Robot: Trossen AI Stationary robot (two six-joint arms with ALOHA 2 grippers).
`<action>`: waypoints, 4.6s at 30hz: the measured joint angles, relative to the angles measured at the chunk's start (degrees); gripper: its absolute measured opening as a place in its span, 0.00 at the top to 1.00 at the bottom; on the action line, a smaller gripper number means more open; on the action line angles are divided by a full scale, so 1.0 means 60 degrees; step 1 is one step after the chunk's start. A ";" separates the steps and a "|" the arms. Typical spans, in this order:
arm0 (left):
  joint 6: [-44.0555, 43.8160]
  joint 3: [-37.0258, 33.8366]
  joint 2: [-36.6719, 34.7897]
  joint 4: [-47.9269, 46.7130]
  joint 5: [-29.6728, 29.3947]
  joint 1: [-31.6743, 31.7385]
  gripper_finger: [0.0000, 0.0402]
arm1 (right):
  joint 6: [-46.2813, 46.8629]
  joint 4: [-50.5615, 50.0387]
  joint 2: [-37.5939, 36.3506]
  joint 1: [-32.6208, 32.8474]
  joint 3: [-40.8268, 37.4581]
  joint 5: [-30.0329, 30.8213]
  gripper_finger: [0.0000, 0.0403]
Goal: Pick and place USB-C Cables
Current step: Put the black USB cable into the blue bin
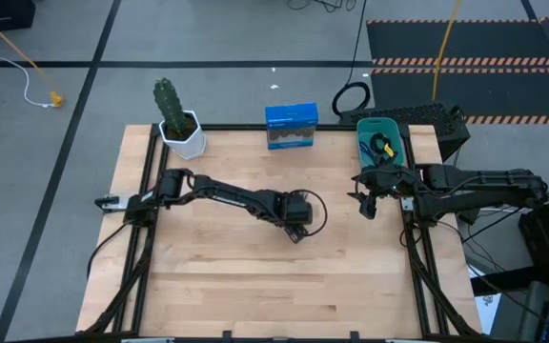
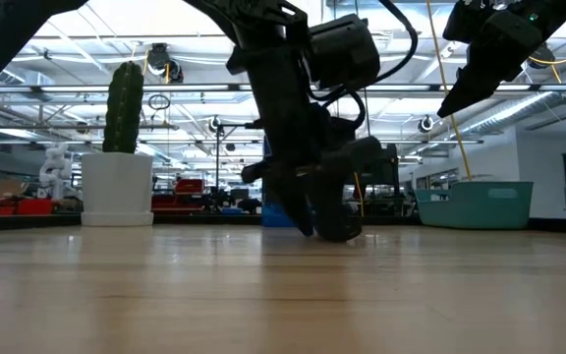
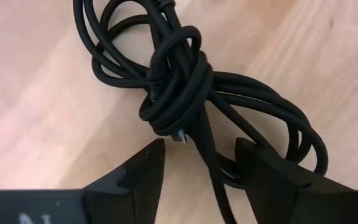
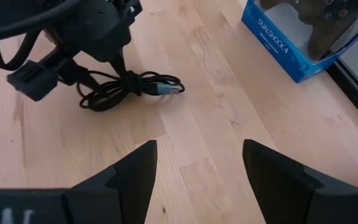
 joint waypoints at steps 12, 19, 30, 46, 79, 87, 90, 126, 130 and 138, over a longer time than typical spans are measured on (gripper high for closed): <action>0.1006 0.0000 0.0000 0.0176 -0.0117 0.0183 0.92 | -0.0004 0.0000 -0.0001 0.0000 0.0000 0.0000 0.43; 0.1355 0.0122 0.0000 0.0245 0.0154 0.0246 0.94 | 0.0007 0.0002 0.0000 0.0000 0.0000 0.0000 0.43; 0.2727 0.1378 -0.0055 -0.0767 0.0219 0.0239 0.94 | 0.0018 0.0113 -0.0004 0.0000 0.0000 0.0004 0.43; 0.5943 0.3965 -0.0095 -0.4649 -0.1158 -0.0033 0.96 | -0.0675 0.3974 0.0033 -0.0004 -0.1792 -0.1191 0.43; 0.5895 0.3457 -0.1239 -0.4214 -0.1187 -0.0274 0.95 | -0.3974 0.6453 0.0022 0.1303 -0.3184 -0.1316 0.43; 0.5214 0.3464 -0.2095 -0.4099 -0.1257 -0.0775 0.98 | -0.6381 0.7569 0.0018 0.3297 -0.2996 0.1643 0.43; 0.4754 0.3464 -0.2310 -0.4040 -0.1285 -0.0845 0.95 | -0.7485 0.7827 0.0028 0.3973 -0.2991 0.2687 0.42; 0.5718 0.3460 -0.2597 -0.1172 0.0332 -0.1142 0.91 | -1.3247 1.2501 0.1665 0.6007 -0.2980 0.4588 0.59; 0.5660 0.3460 -0.2597 -0.1194 0.0332 -0.1169 0.90 | -1.3231 1.2504 0.1657 0.6007 -0.2980 0.4590 0.70; 0.5609 0.3460 -0.2594 -0.1193 0.0320 -0.1401 0.80 | -1.2988 1.2504 0.1657 0.6007 -0.2980 0.4590 0.90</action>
